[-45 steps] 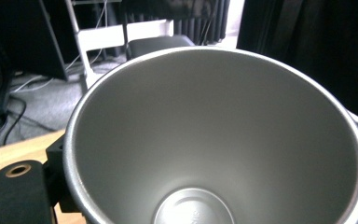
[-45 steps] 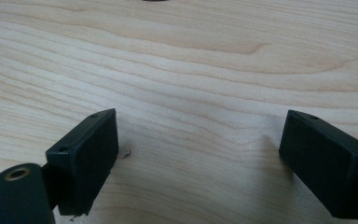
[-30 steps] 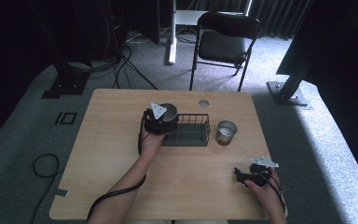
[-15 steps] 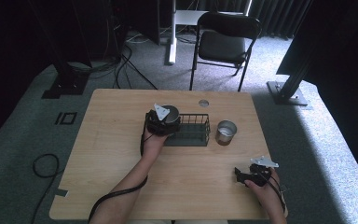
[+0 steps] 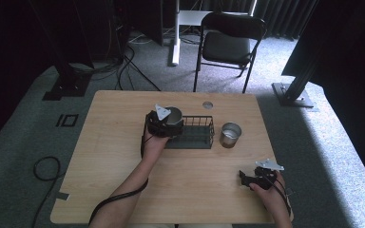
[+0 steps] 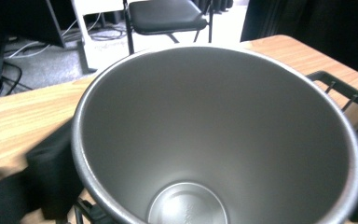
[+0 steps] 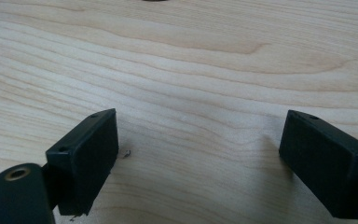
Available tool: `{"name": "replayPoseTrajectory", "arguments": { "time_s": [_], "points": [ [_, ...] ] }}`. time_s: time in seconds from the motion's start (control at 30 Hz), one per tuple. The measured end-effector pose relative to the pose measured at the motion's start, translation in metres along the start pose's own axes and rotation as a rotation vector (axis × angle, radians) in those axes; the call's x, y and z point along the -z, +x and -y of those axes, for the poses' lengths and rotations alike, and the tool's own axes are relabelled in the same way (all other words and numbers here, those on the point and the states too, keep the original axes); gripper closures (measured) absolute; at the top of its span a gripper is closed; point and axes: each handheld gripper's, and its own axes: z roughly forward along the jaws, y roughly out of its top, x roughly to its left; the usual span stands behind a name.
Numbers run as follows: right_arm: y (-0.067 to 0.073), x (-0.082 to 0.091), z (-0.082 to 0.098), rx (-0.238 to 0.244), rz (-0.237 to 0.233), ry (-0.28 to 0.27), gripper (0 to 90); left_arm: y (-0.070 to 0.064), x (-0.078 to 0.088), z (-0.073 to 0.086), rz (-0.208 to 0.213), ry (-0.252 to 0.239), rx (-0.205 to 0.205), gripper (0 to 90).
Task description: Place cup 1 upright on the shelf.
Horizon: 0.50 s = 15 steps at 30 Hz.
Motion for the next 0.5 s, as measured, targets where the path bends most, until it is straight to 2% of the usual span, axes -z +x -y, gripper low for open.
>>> {"name": "replayPoseTrajectory", "arguments": {
  "time_s": [0.03,0.1,0.2,0.37,0.5],
  "points": [
    [0.000,0.000,0.000,0.000,0.000,0.000,11.4,0.000,0.001,0.000,0.009,-0.007,-0.003,1.4],
    [0.000,0.000,0.000,0.000,0.000,0.000,11.4,0.000,0.005,0.000,-0.005,-0.026,-0.021,1.4],
    [0.000,0.000,0.000,0.000,0.000,0.000,11.4,-0.001,0.009,0.000,0.004,-0.022,-0.037,1.3],
    [0.000,0.000,0.000,0.000,0.000,0.000,11.4,-0.002,0.013,0.004,-0.011,-0.017,-0.067,1.3],
    [0.000,0.000,0.000,0.000,0.000,0.000,11.4,-0.001,0.019,0.006,0.000,-0.024,-0.070,1.4]
  ]
}}
